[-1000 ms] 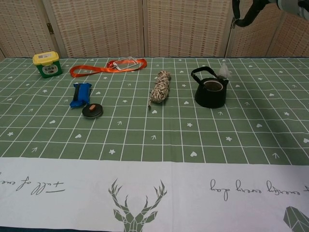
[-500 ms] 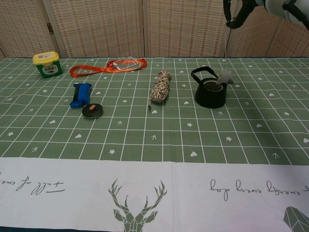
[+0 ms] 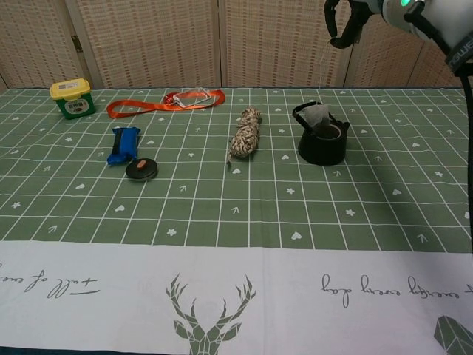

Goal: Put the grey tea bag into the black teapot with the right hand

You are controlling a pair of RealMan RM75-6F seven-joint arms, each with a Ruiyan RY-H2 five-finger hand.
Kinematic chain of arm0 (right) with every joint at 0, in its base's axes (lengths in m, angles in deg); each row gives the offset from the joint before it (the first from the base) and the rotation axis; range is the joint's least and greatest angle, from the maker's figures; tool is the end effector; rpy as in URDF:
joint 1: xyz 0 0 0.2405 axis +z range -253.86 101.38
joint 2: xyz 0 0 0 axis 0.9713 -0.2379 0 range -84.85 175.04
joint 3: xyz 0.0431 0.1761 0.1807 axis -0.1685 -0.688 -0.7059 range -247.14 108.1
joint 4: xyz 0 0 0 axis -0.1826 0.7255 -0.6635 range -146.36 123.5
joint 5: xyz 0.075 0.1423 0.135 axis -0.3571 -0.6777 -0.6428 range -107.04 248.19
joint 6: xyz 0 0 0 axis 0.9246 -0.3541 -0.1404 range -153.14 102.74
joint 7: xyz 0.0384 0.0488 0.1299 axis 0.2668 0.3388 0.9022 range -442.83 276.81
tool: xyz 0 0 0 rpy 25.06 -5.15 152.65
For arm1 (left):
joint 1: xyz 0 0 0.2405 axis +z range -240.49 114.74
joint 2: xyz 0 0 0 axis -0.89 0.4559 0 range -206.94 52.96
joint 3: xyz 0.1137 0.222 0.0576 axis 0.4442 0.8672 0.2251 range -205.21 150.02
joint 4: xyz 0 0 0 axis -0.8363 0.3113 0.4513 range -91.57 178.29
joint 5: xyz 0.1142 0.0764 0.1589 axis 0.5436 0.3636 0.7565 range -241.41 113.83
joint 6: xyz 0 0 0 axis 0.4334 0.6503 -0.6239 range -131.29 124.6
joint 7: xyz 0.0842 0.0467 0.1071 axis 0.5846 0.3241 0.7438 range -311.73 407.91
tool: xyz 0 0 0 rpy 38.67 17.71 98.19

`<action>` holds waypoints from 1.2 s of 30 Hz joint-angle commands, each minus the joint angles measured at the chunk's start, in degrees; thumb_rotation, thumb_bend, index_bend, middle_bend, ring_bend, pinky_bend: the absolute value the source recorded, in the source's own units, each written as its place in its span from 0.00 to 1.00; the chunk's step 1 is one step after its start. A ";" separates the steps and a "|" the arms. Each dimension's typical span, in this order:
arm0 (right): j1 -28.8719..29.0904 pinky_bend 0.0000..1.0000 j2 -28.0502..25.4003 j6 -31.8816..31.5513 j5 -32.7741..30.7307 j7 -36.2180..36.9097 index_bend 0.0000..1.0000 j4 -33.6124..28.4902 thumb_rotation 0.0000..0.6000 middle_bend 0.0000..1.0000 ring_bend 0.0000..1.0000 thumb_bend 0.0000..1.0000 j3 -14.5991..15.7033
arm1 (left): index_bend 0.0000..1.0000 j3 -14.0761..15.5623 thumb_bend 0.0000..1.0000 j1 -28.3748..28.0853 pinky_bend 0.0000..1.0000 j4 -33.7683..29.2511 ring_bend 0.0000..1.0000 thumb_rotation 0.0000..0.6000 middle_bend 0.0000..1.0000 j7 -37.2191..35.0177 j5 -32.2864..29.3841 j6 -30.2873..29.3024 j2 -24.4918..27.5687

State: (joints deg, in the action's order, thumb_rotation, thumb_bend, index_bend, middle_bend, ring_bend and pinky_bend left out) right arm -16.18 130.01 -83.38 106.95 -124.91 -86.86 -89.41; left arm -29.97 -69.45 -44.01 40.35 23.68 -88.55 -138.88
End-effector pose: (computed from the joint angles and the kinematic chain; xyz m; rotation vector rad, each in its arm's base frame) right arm -0.0864 -0.4585 0.0667 1.5670 -0.6743 0.7801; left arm -0.3222 0.1906 0.1789 -1.4132 -0.8842 -0.9464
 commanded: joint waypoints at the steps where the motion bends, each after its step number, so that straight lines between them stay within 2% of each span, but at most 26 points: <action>1: -0.70 0.00 -0.09 -0.02 0.97 0.73 0.73 -0.03 1.00 0.09 0.07 0.41 0.93 | 0.10 0.00 0.27 -0.06 0.04 0.02 0.04 1.00 0.00 0.28 -0.04 0.11 -0.08; 8: -2.62 0.00 -2.28 -1.79 3.88 1.93 0.73 -3.31 1.00 0.09 0.07 0.41 2.21 | 0.10 0.01 0.27 -0.26 0.04 -0.03 0.04 1.00 0.00 1.41 -0.16 0.52 -0.45; 13: -4.80 0.00 -5.17 -4.38 6.14 1.80 0.73 -8.25 1.00 0.09 0.08 0.41 3.54 | 0.10 0.16 0.27 -0.28 0.04 -0.21 0.04 1.00 0.00 2.23 0.13 0.45 -0.67; 18: -6.96 0.00 -6.65 -6.31 8.44 1.39 0.73 -11.44 1.00 0.09 0.09 0.41 5.73 | 0.10 0.36 0.27 -0.34 0.04 -0.27 0.04 1.00 0.00 2.69 0.52 0.45 -0.84; 29: -9.98 0.00 -5.66 -6.36 11.59 1.83 0.74 -10.82 1.00 0.09 0.09 0.41 9.63 | 0.10 0.59 0.27 -0.33 0.04 -0.46 0.04 1.00 0.00 3.00 0.92 0.31 -0.99; 36: -13.59 0.00 -7.36 -8.89 17.58 2.99 0.74 -13.51 1.00 0.09 0.09 0.41 13.13 | 0.10 0.56 0.27 -0.38 0.04 -0.40 0.04 1.00 0.00 3.04 0.98 0.25 -1.03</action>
State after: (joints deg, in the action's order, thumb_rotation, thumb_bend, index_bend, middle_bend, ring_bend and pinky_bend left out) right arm -28.62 123.35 -91.32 123.05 -122.27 -99.40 -77.41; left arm -29.41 -69.82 -44.42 43.36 24.64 -88.29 -139.88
